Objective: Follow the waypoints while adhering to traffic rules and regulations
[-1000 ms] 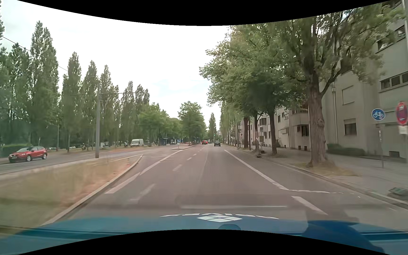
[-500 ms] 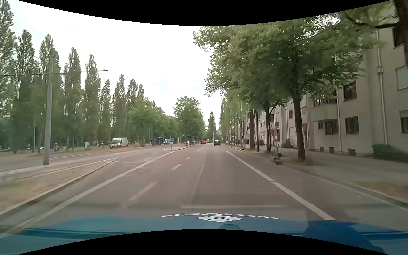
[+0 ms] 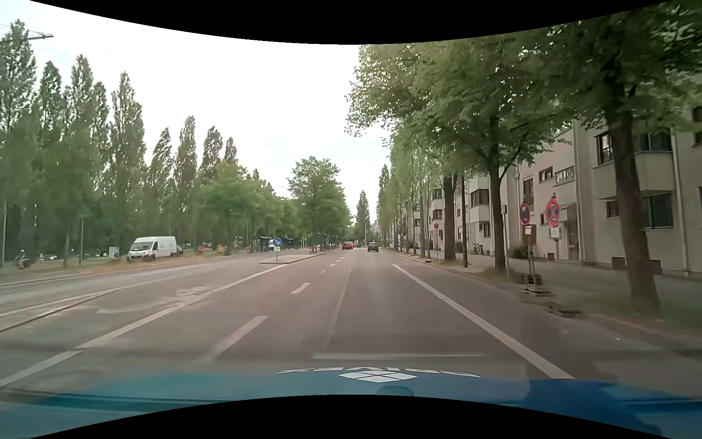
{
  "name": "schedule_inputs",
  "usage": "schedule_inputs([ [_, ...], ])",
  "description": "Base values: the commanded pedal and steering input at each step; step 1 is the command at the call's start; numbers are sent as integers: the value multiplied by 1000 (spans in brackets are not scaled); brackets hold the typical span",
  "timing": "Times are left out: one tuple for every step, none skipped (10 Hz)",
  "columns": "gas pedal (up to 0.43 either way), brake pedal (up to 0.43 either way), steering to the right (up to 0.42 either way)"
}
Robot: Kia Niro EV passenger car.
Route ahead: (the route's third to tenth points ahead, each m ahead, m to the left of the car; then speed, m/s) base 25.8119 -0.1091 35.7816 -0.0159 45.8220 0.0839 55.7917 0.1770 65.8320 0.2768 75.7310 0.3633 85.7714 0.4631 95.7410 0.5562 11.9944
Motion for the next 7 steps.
schedule_inputs([
  [177, 0, 1],
  [177, 0, 1],
  [177, 0, 3],
  [177, 0, 4],
  [177, 0, 4],
  [169, 0, 5],
  [169, 0, 5],
])
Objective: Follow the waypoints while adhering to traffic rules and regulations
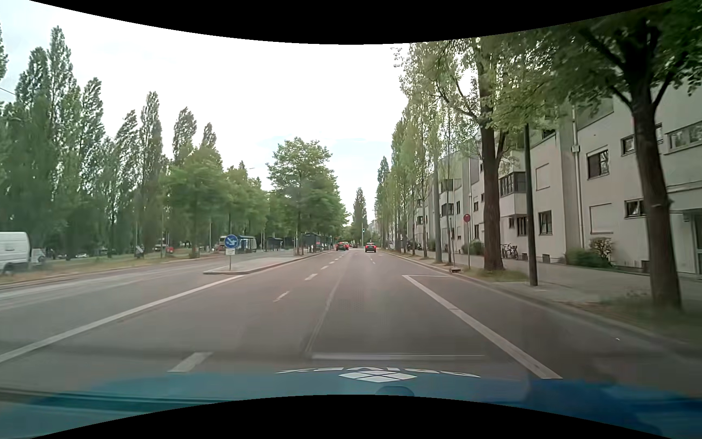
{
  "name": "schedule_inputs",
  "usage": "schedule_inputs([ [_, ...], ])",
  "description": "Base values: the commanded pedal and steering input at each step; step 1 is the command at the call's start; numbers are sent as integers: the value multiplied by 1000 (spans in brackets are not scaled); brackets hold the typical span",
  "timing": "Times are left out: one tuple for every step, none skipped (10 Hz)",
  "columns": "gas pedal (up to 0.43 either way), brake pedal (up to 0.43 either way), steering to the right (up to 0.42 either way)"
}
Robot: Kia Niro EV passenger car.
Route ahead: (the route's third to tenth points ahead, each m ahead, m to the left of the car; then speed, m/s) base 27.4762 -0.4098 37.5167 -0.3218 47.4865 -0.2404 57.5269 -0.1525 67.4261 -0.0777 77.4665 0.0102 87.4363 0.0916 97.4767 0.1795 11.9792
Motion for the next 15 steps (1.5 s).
schedule_inputs([
  [169, 0, 5],
  [169, 0, 5],
  [169, 0, 6],
  [169, 0, 7],
  [169, 0, 8],
  [169, 0, 8],
  [169, 0, 9],
  [169, 0, 11],
  [169, 0, 13],
  [157, 0, 14],
  [157, 0, 14],
  [157, 0, 14],
  [157, 0, 14],
  [157, 0, 14],
  [157, 0, 14],
])
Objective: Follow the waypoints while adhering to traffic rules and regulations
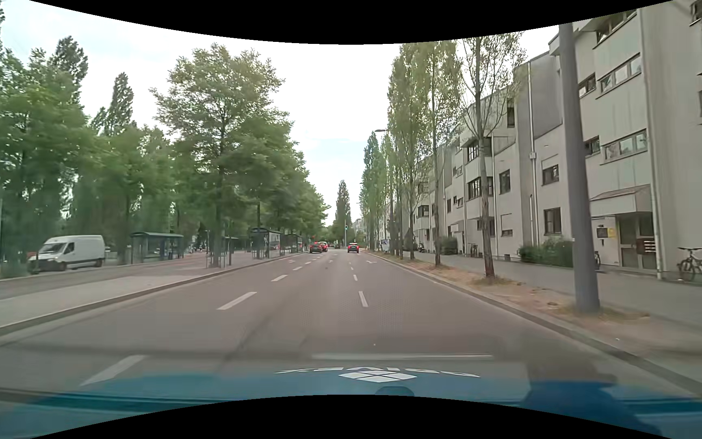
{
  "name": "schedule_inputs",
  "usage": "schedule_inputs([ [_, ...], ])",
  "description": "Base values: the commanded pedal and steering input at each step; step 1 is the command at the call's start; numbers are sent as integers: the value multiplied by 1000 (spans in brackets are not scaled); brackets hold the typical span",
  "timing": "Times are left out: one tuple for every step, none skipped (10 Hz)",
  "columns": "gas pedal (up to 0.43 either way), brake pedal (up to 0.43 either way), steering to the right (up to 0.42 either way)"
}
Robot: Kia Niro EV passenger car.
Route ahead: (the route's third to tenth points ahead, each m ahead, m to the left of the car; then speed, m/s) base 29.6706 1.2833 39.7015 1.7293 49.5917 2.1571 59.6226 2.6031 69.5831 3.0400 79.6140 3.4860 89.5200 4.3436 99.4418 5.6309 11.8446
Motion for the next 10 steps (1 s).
schedule_inputs([
  [157, 0, 14],
  [157, 0, 14],
  [157, 0, 13],
  [157, 0, 12],
  [157, 0, 9],
  [157, 0, 7],
  [157, 0, 5],
  [157, 0, 2],
  [169, 0, -1],
  [169, 0, -5],
])
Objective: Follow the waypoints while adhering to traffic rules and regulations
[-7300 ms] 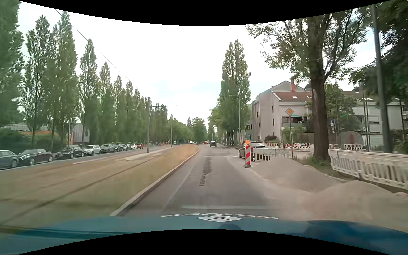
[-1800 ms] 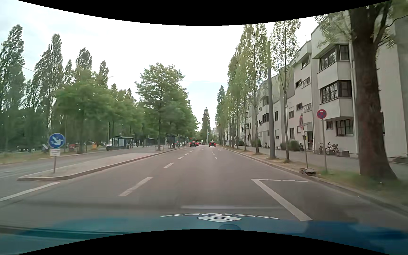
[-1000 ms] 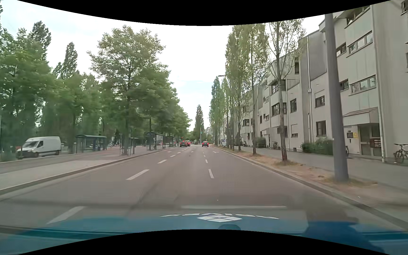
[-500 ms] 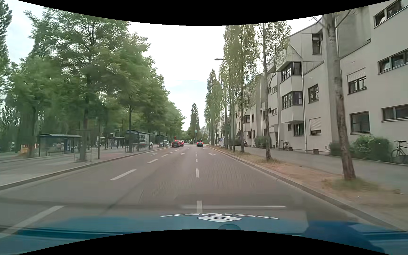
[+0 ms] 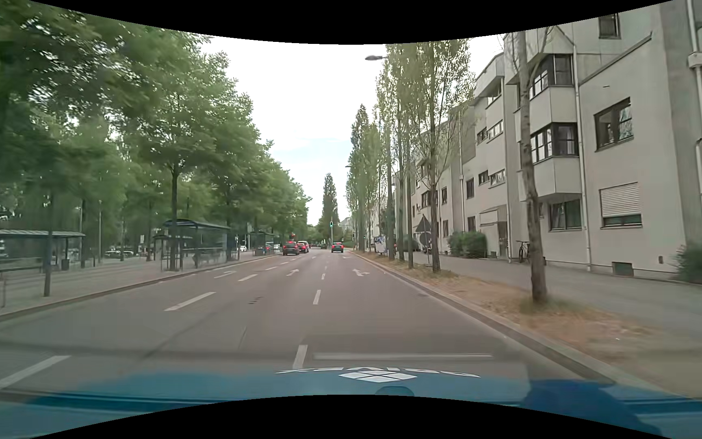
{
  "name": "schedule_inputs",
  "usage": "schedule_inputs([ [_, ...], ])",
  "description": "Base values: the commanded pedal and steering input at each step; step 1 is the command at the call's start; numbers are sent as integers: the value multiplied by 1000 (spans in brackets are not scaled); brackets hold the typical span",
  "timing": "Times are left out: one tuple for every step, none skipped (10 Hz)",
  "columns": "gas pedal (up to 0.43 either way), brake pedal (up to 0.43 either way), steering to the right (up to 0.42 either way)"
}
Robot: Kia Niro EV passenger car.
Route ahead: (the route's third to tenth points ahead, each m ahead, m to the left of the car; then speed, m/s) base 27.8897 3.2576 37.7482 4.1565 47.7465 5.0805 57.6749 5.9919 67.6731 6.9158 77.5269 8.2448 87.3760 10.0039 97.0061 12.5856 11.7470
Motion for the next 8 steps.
schedule_inputs([
  [169, 0, -9],
  [169, 0, -12],
  [169, 0, -14],
  [169, 0, -16],
  [169, 0, -18],
  [169, 0, -18],
  [209, 0, -20],
  [240, 0, -21],
])
